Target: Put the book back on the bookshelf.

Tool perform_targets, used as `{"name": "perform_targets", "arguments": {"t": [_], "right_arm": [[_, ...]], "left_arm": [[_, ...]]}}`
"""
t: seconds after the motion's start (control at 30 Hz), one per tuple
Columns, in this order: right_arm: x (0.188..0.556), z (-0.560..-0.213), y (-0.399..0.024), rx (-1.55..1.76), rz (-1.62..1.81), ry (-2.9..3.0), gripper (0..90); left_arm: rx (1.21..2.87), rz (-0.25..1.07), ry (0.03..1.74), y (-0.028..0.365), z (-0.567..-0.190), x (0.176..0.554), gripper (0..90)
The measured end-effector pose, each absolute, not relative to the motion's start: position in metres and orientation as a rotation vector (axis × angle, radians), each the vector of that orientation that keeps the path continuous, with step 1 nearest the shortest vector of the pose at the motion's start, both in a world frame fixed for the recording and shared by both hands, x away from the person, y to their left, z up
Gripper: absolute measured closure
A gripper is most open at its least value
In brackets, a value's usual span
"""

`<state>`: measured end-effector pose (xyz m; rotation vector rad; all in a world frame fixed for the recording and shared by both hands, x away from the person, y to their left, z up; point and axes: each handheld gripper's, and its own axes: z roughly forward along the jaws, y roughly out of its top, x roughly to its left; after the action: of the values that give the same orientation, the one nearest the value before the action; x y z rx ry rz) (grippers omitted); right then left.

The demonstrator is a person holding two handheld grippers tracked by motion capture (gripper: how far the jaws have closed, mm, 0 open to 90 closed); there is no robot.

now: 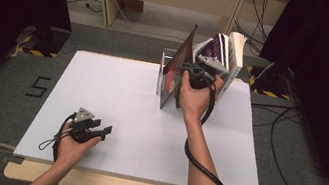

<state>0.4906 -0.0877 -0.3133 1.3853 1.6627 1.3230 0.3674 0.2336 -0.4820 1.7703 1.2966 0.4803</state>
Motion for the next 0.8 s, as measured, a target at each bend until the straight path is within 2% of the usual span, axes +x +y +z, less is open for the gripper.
{"name": "perform_targets", "arguments": {"t": [0.8], "right_arm": [[0.489, -0.318, -0.048, 1.207, 1.381, 1.653, 85.2]], "left_arm": [[1.772, 0.479, 1.295, 0.234, -0.483, 0.367, 43.4]]}}
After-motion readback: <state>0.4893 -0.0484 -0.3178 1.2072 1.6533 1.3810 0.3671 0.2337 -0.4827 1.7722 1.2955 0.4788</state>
